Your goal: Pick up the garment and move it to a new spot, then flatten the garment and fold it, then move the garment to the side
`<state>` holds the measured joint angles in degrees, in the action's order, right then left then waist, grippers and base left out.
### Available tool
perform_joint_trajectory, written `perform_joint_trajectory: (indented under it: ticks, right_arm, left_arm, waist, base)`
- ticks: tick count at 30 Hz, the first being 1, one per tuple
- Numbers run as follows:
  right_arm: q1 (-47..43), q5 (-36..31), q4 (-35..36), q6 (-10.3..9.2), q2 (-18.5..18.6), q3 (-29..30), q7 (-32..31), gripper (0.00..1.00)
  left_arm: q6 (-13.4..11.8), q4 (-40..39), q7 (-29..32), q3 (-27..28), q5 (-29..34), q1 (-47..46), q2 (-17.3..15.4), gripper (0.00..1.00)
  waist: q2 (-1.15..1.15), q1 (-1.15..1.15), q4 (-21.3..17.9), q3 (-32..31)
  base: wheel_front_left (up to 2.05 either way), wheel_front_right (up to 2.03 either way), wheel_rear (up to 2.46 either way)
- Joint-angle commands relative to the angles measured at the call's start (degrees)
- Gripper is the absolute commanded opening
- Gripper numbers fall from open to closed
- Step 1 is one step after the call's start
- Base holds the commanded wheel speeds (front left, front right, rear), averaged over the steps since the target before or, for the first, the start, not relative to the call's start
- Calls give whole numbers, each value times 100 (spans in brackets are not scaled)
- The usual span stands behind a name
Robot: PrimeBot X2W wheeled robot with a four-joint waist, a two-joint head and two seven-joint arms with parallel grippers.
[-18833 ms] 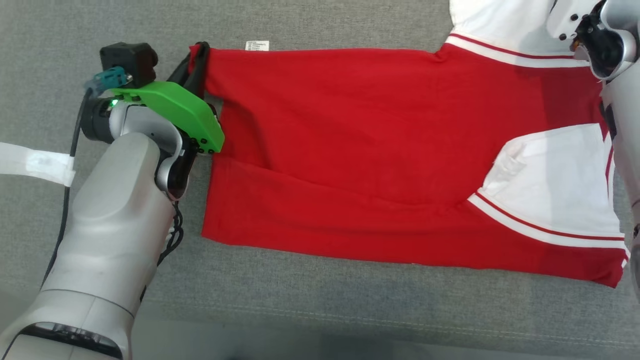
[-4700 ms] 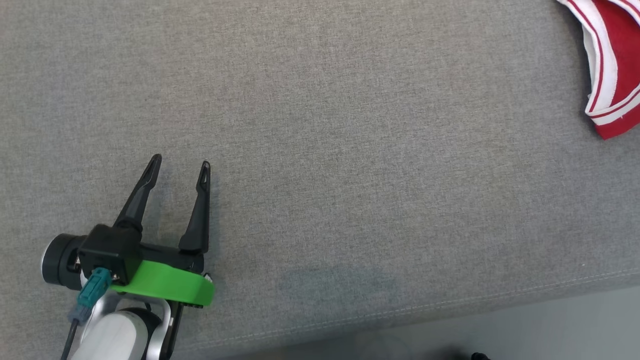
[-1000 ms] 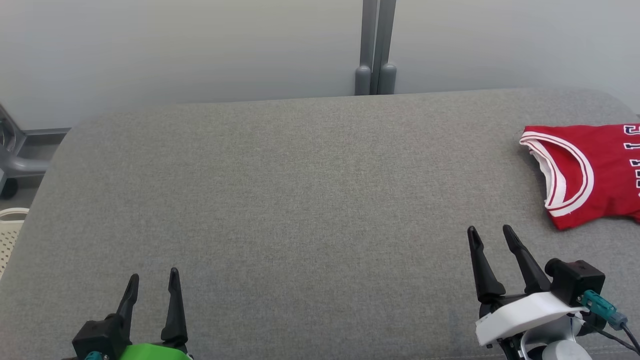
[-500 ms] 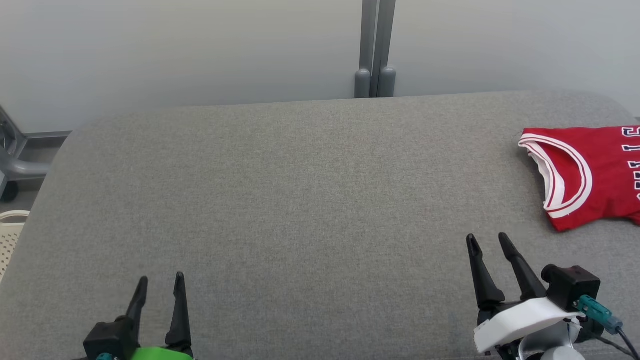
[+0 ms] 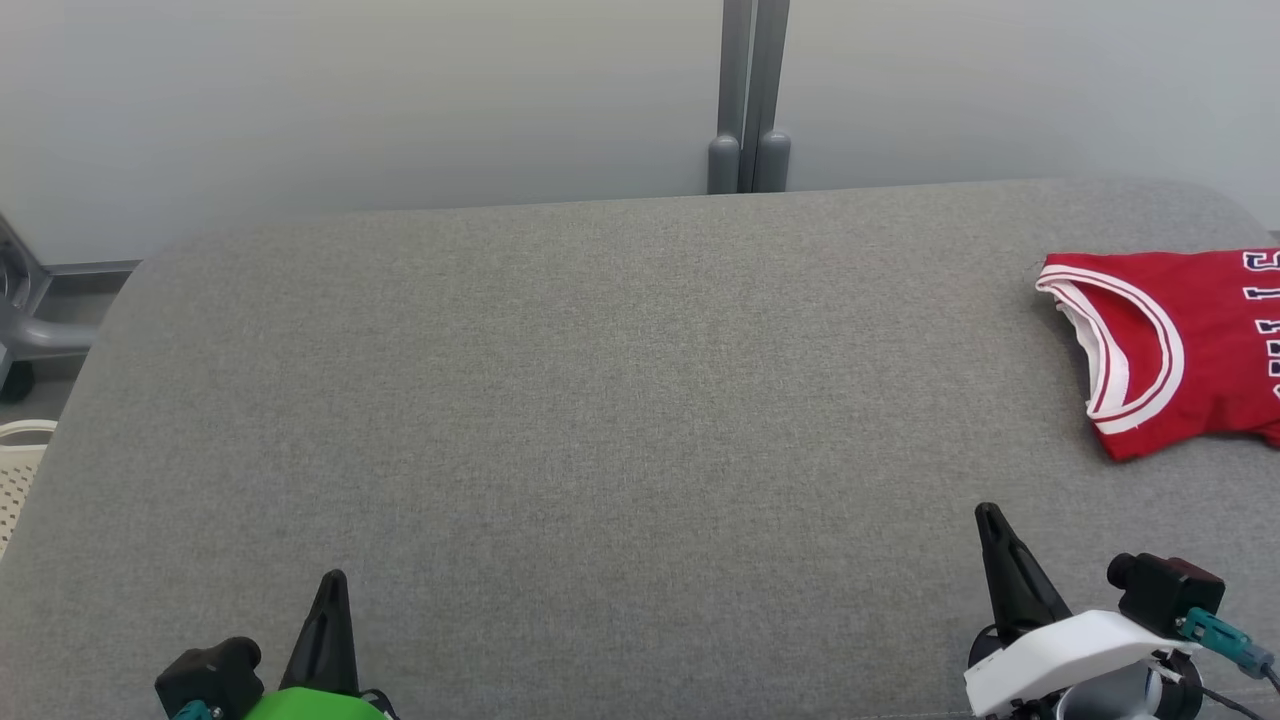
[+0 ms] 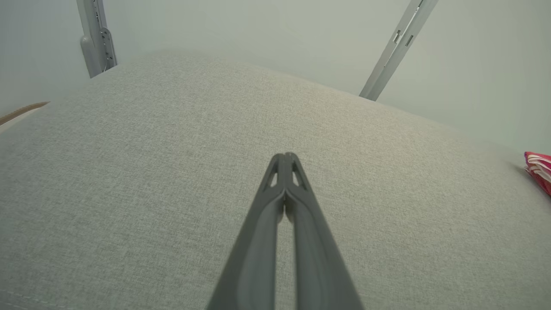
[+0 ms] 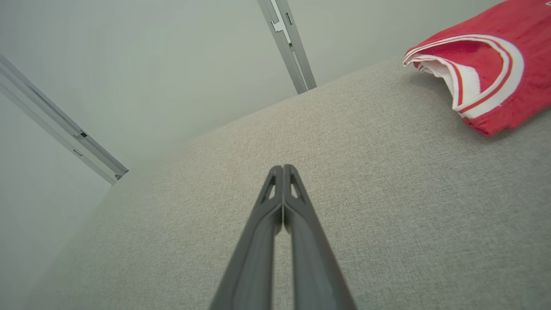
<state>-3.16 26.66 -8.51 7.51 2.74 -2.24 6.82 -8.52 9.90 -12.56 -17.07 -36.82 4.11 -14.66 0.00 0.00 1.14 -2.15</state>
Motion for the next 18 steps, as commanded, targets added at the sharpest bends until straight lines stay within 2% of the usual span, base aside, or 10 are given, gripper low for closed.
perform_joint_trajectory:
  ticks: [1, 18]
  right_arm:
    - [185, 256, 51, 0, 51, 53, -43, 0]
    - [400, 1853, -122, 0, 120, 314, -376, 0]
  left_arm:
    - [63, -32, 43, 98, -211, -205, 18, 0]
    - [440, 173, 394, 498, -1524, -533, 293, 0]
  waist:
    - [0, 0, -1, 3]
    - [0, 0, -19, 42]
  base:
    - [0, 0, 0]
    - [0, 0, 0]
